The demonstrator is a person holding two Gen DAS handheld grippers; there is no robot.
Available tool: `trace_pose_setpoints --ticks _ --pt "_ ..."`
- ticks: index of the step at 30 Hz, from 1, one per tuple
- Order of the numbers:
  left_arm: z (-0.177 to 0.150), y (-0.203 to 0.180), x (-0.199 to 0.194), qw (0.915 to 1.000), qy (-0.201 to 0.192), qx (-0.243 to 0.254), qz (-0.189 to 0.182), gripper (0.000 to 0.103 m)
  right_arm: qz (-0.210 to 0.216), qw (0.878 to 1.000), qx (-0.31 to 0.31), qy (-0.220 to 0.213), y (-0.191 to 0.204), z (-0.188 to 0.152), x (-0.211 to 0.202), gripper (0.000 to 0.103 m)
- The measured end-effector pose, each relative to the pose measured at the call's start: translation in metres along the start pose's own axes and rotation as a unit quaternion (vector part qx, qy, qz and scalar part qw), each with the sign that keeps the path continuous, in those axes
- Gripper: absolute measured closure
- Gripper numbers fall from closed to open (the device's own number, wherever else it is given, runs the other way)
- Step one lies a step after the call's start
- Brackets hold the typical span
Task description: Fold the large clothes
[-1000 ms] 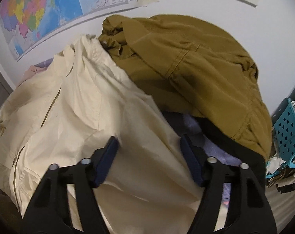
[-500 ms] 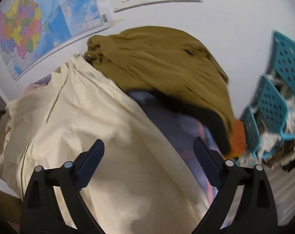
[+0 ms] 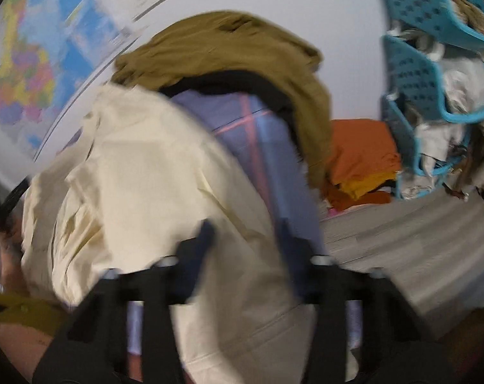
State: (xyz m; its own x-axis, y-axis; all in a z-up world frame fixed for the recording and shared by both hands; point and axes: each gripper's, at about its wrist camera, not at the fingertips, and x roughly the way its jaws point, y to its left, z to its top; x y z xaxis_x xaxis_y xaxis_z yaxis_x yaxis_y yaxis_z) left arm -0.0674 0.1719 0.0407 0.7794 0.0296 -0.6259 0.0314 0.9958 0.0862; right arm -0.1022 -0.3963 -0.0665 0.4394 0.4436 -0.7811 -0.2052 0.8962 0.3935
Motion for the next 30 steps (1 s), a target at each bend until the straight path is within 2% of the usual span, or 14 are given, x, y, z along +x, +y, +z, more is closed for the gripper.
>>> trace_pose_setpoints --ticks 1,4,7,10,12,15,19,23,25,27,28,29,30 --pt "0.001 -0.008 0.008 0.9999 0.007 0.006 -0.01 0.03 0.007 1.0 -0.003 0.001 0.001 0.002 -0.001 0.096" --pt "0.004 -0.028 0.024 0.9989 0.022 0.021 -0.035 0.03 0.023 0.999 -0.023 -0.024 0.017 0.022 -0.027 0.098" --pt "0.007 -0.042 0.028 0.9978 0.027 0.035 -0.049 0.03 0.052 0.995 -0.043 -0.076 0.038 0.056 -0.079 0.098" --pt "0.011 -0.053 0.03 0.9964 0.022 0.048 -0.066 0.03 0.083 0.985 -0.108 -0.104 0.091 0.087 -0.125 0.098" --pt "0.013 -0.056 0.032 0.9956 0.019 0.048 -0.078 0.029 0.104 0.975 -0.17 -0.098 0.145 0.103 -0.141 0.098" --pt "0.014 -0.058 0.033 0.9946 0.011 0.044 -0.093 0.029 0.151 0.957 -0.238 -0.068 0.218 0.117 -0.141 0.098" --pt "0.013 -0.048 0.029 0.9934 0.0 0.026 -0.112 0.029 0.189 0.932 -0.308 -0.021 0.318 0.123 -0.108 0.097" --pt "0.007 -0.024 0.019 0.9935 -0.012 -0.004 -0.113 0.029 0.209 0.909 -0.359 0.044 0.403 0.123 -0.038 0.097" --pt "-0.001 -0.007 0.013 0.9937 -0.018 -0.024 -0.108 0.029 0.22 0.9 -0.368 0.08 0.429 0.121 0.0 0.096" --pt "-0.01 0.008 0.009 0.9943 -0.017 -0.037 -0.098 0.028 0.215 0.903 -0.355 0.109 0.446 0.119 0.047 0.089" --pt "-0.015 0.015 0.008 0.9945 -0.015 -0.043 -0.094 0.028 0.208 0.907 -0.347 0.117 0.448 0.12 0.063 0.065" --pt "-0.021 0.024 0.006 0.9947 -0.012 -0.053 -0.088 0.028 0.199 0.912 -0.331 0.14 0.447 0.121 0.087 0.049" --pt "-0.026 0.031 0.005 0.9946 -0.008 -0.061 -0.084 0.028 0.204 0.913 -0.316 0.158 0.446 0.122 0.106 0.049"
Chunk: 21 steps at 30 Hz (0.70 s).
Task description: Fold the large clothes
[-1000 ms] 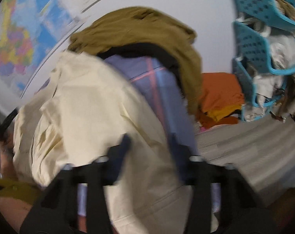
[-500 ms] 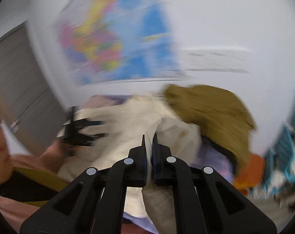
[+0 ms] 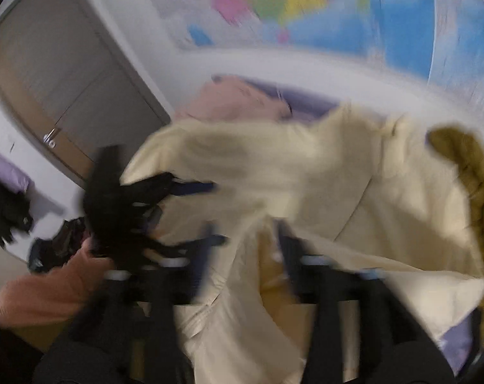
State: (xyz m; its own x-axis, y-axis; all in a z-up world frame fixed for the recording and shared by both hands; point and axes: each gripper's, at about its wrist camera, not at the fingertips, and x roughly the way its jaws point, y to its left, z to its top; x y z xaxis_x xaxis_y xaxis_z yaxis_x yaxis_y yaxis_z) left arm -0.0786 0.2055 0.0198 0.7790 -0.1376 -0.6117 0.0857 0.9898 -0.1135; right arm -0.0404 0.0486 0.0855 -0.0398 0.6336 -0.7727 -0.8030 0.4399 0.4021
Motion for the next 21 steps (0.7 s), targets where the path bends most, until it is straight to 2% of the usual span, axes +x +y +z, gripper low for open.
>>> trace_pose_setpoints --ticks 3,6,7,9,10,11,14,17,19,21 --pt "-0.012 0.017 -0.006 0.9998 0.01 -0.019 0.002 0.028 -0.002 0.999 0.029 -0.013 -0.023 -0.003 0.006 0.049" --pt "-0.02 0.022 -0.007 0.9992 0.02 -0.027 -0.019 0.027 -0.007 0.997 0.05 -0.059 -0.051 -0.016 -0.023 0.046" --pt "-0.022 0.024 -0.006 0.9988 0.024 -0.03 -0.03 0.026 -0.027 0.995 0.058 -0.079 -0.064 -0.023 -0.038 0.045" --pt "-0.027 0.024 -0.002 0.9968 0.04 -0.036 -0.059 0.02 -0.083 0.987 0.074 -0.115 -0.091 -0.042 -0.063 0.033" --pt "-0.029 0.024 0.0 0.9959 0.049 -0.036 -0.068 0.02 -0.116 0.979 0.096 -0.134 -0.111 -0.058 -0.078 0.03" --pt "-0.032 0.025 0.003 0.9946 0.061 -0.038 -0.075 0.019 -0.128 0.974 0.116 -0.144 -0.127 -0.068 -0.085 0.031" --pt "-0.04 0.029 0.006 0.9897 0.092 -0.047 -0.1 0.016 -0.179 0.958 0.172 -0.14 -0.177 -0.104 -0.096 0.028" --pt "-0.049 0.024 0.008 0.9852 0.115 -0.04 -0.121 0.015 -0.143 0.959 0.216 -0.115 -0.214 -0.129 -0.08 0.028" --pt "-0.05 0.018 0.018 0.9849 0.131 -0.032 -0.108 0.025 -0.154 0.959 0.216 -0.103 -0.226 -0.134 -0.068 0.026" --pt "-0.047 0.016 0.024 0.9853 0.135 -0.035 -0.098 0.059 -0.116 0.959 0.235 -0.11 -0.242 -0.139 -0.057 0.026"
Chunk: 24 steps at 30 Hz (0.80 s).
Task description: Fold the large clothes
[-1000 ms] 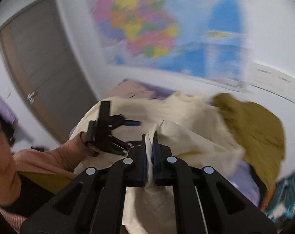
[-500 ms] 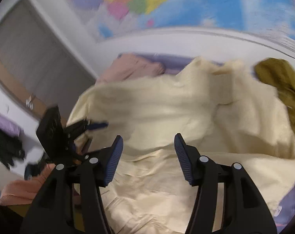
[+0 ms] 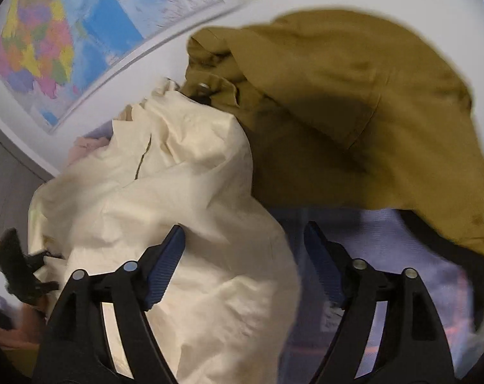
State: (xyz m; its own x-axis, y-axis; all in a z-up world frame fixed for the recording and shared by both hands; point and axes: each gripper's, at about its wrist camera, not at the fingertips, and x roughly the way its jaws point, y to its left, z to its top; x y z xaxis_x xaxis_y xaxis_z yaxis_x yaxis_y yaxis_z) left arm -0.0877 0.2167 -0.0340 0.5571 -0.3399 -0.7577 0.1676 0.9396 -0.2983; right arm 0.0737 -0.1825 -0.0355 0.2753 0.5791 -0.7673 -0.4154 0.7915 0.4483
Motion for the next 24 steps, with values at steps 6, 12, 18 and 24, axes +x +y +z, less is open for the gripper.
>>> trace_pose_setpoints --ticks 6,12,18,24 --pt "0.039 0.006 -0.025 0.9945 -0.082 -0.018 0.063 0.096 0.101 0.994 0.004 -0.036 -0.006 0.004 -0.012 0.089" --pt "0.074 0.016 -0.038 0.9832 -0.149 0.014 0.105 0.095 0.085 0.989 -0.014 -0.119 -0.005 0.011 -0.059 0.093" --pt "0.058 0.048 0.05 0.9865 -0.008 -0.01 0.163 0.084 -0.003 0.997 0.014 -0.077 -0.009 0.008 -0.018 0.056" --pt "0.045 0.054 0.015 0.9851 -0.039 -0.04 0.163 0.053 -0.064 0.981 -0.033 -0.179 0.035 -0.009 -0.072 0.05"
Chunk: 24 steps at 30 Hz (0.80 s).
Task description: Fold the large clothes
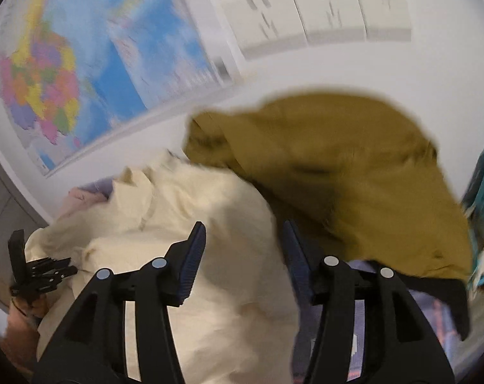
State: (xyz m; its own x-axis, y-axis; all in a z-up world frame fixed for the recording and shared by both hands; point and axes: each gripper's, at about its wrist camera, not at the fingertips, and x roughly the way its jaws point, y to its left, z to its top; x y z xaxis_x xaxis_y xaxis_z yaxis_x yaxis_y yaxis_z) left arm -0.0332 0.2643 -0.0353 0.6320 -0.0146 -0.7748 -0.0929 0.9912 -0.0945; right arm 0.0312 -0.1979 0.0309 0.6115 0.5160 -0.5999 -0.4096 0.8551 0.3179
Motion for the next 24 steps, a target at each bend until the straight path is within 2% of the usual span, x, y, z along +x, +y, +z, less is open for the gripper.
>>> trace_pose_setpoints --ticks 1,3,6,7,9,10,13,16,17,19,22,24 --pt "-0.002 0.004 -0.012 0.9999 -0.014 -0.007 -0.002 0.053 0.002 1.0 -0.011 -0.016 0.012 0.0 -0.009 0.049" --pt "-0.005 0.007 -0.036 0.9993 -0.037 -0.01 0.002 0.049 0.04 0.998 -0.036 -0.019 0.039 0.004 -0.014 0.049" --pt "-0.013 0.018 -0.07 0.9967 -0.068 -0.012 0.042 0.047 0.1 0.988 -0.117 0.029 0.1 -0.006 0.002 0.047" --pt "-0.017 0.022 -0.081 0.9955 -0.074 -0.016 0.057 0.047 0.13 0.979 -0.148 0.056 0.127 -0.014 0.015 0.048" --pt "-0.026 0.031 -0.099 0.9921 -0.083 -0.022 0.092 0.046 0.166 0.966 -0.175 0.095 0.157 -0.027 0.037 0.048" --pt "-0.031 0.036 -0.106 0.9905 -0.085 -0.025 0.105 0.044 0.188 0.955 -0.193 0.128 0.178 -0.038 0.057 0.05" --pt "-0.05 0.047 -0.133 0.9835 -0.099 -0.034 0.148 0.041 0.205 0.929 -0.239 0.192 0.219 -0.067 0.102 0.053" --pt "-0.074 0.065 -0.155 0.9768 -0.102 -0.049 0.182 0.036 0.201 0.916 -0.246 0.246 0.234 -0.086 0.138 0.053" --pt "-0.079 0.07 -0.158 0.9749 -0.098 -0.05 0.193 0.035 0.197 0.913 -0.241 0.264 0.237 -0.092 0.151 0.053" --pt "-0.093 0.082 -0.163 0.9702 -0.089 -0.055 0.218 0.034 0.197 0.914 -0.24 0.26 0.235 -0.095 0.152 0.052" --pt "-0.113 0.105 -0.163 0.9709 -0.057 -0.074 0.221 0.033 0.204 0.915 -0.233 0.257 0.235 -0.091 0.144 0.049" --pt "-0.123 0.113 -0.156 0.9725 -0.031 -0.07 0.22 0.033 0.215 0.917 -0.228 0.248 0.234 -0.087 0.133 0.047"
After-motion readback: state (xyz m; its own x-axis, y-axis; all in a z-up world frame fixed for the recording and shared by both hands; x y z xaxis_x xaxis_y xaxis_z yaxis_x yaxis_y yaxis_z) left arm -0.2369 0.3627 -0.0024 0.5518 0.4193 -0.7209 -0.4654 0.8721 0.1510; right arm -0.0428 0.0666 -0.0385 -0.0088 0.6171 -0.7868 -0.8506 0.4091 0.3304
